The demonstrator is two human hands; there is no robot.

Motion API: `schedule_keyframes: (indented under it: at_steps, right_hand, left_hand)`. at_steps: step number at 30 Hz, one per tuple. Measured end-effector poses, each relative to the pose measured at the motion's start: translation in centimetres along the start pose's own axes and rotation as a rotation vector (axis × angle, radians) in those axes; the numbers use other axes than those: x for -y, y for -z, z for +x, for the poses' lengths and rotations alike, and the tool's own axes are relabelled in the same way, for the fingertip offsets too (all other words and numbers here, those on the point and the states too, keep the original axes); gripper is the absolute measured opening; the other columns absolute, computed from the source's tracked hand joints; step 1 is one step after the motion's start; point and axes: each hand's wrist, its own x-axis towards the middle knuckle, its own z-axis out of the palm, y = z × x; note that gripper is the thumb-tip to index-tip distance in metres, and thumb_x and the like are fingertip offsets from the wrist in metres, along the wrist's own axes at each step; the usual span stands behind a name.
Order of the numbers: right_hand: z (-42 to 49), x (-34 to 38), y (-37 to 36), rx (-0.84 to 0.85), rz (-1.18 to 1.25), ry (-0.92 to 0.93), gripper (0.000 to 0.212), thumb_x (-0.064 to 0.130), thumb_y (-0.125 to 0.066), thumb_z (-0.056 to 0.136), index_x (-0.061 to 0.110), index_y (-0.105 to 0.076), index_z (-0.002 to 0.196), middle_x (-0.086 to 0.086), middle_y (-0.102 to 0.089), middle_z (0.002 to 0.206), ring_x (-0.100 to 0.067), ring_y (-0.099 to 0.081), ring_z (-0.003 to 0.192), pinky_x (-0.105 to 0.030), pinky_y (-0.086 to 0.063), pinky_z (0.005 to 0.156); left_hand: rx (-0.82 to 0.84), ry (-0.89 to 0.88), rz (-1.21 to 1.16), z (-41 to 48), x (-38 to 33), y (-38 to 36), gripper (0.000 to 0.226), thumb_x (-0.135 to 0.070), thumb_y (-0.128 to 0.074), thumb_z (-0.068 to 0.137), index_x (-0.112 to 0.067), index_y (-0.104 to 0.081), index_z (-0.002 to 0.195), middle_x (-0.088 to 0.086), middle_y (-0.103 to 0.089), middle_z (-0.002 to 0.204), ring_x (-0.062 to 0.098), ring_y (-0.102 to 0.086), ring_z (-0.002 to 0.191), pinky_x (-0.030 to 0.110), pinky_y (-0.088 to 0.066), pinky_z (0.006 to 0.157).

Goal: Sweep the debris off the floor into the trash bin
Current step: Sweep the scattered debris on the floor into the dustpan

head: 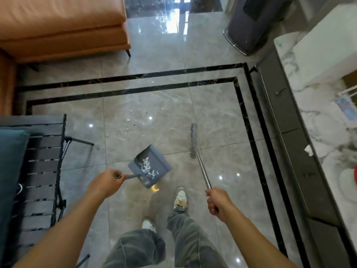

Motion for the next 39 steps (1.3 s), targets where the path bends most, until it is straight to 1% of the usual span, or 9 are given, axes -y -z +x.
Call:
schedule_keyframes:
  at_steps: [3, 9, 12, 16, 19, 23, 28, 33, 39]
  right_hand:
    - [1.4, 1.5, 2.3, -0.039, 0.069, 0.023, 0.008, 0.008, -0.048, 0.098, 0.012, -0.055, 0.096, -0.004, -0.042, 0.052, -0.014, -0.034, 0.039, -0.02, -0.026, 0.042]
    - [3.8, 5.3, 6.0, -0.117, 0.133, 0.017, 0.01, 0.002, -0.05, 0.098, 0.007, -0.055, 0.091, -0.007, -0.047, 0.056, -0.015, -0.04, 0.041, -0.019, -0.036, 0.04]
    - [4.8, 8.1, 7.2, -0.142, 0.121, -0.013, 0.011, -0.001, -0.052, 0.096, 0.004, -0.057, 0.088, -0.008, -0.049, 0.058, -0.016, -0.041, 0.044, -0.02, -0.041, 0.04]
    - [5.0, 12.8, 7.2, -0.159, 0.082, -0.055, 0.016, 0.001, -0.054, 0.097, 0.004, -0.06, 0.083, -0.007, -0.052, 0.056, -0.015, -0.044, 0.044, -0.021, -0.044, 0.041]
    - [5.2, 16.9, 7.0, -0.155, 0.053, -0.068, 0.021, 0.006, -0.053, 0.1, 0.007, -0.06, 0.08, -0.005, -0.051, 0.054, -0.013, -0.043, 0.043, -0.019, -0.042, 0.041]
    - [5.7, 24.9, 6.0, -0.136, 0.058, -0.08, 0.024, 0.01, -0.051, 0.103, 0.009, -0.057, 0.08, -0.003, -0.049, 0.055, -0.011, -0.04, 0.042, -0.017, -0.039, 0.038]
    - [6.3, 33.6, 4.7, -0.107, 0.043, -0.09, 0.02, 0.011, -0.053, 0.102, 0.009, -0.058, 0.082, -0.003, -0.051, 0.058, -0.011, -0.042, 0.041, -0.02, -0.043, 0.038]
    - [6.7, 41.5, 3.5, -0.164, -0.047, -0.034, 0.018, 0.005, -0.051, 0.101, 0.006, -0.063, 0.088, -0.006, -0.053, 0.063, -0.013, -0.045, 0.045, -0.02, -0.047, 0.039]
    - [10.0, 49.1, 3.3, -0.083, 0.081, -0.083, 0.024, 0.011, -0.042, 0.105, 0.013, -0.052, 0.083, -0.001, -0.044, 0.054, -0.008, -0.038, 0.034, -0.019, -0.037, 0.03]
  left_hand:
    - [0.042, 0.01, -0.108, 0.9, -4.2, 1.5, 0.045, -0.047, -0.065, 0.099, -0.014, -0.067, 0.068, 0.002, -0.056, 0.058, 0.024, -0.056, 0.059, 0.032, -0.04, 0.058]
    - [0.042, 0.003, -0.335, 3.8, -10.9, 5.1, 0.038, -0.04, -0.068, 0.099, -0.012, -0.067, 0.072, 0.006, -0.059, 0.065, 0.023, -0.053, 0.064, 0.033, -0.04, 0.062]
    - [0.059, -0.047, -0.366, 5.5, -13.8, 7.3, 0.035, -0.037, -0.066, 0.101, -0.017, -0.064, 0.071, 0.003, -0.057, 0.064, 0.019, -0.051, 0.061, 0.029, -0.039, 0.055]
    - [0.101, -0.104, -0.429, 8.4, -16.3, 10.7, 0.033, -0.034, -0.063, 0.103, -0.015, -0.063, 0.077, 0.001, -0.053, 0.063, 0.017, -0.046, 0.057, 0.027, -0.036, 0.05]
    - [0.148, -0.121, -0.493, 10.7, -17.6, 12.9, 0.031, -0.035, -0.061, 0.104, -0.009, -0.067, 0.088, 0.005, -0.052, 0.067, 0.019, -0.046, 0.056, 0.028, -0.04, 0.05]
    - [0.218, -0.111, -0.575, 14.7, -18.9, 16.8, 0.037, -0.031, -0.062, 0.104, 0.005, -0.067, 0.098, 0.016, -0.052, 0.074, 0.026, -0.054, 0.055, 0.035, -0.053, 0.049]
    - [0.252, -0.16, -0.561, 18.7, -20.0, 21.4, 0.036, -0.03, -0.06, 0.105, 0.004, -0.06, 0.093, 0.015, -0.049, 0.074, 0.023, -0.053, 0.044, 0.037, -0.054, 0.049]
    - [0.186, -0.188, -0.598, 21.3, -20.8, 24.6, 0.034, -0.031, -0.061, 0.104, -0.009, -0.057, 0.078, 0.012, -0.046, 0.065, 0.023, -0.05, 0.041, 0.034, -0.05, 0.043]
    - [0.068, -0.112, -0.662, 23.9, -22.0, 25.5, 0.033, -0.032, -0.062, 0.103, -0.009, -0.063, 0.079, 0.007, -0.046, 0.058, 0.019, -0.041, 0.04, 0.03, -0.038, 0.04]
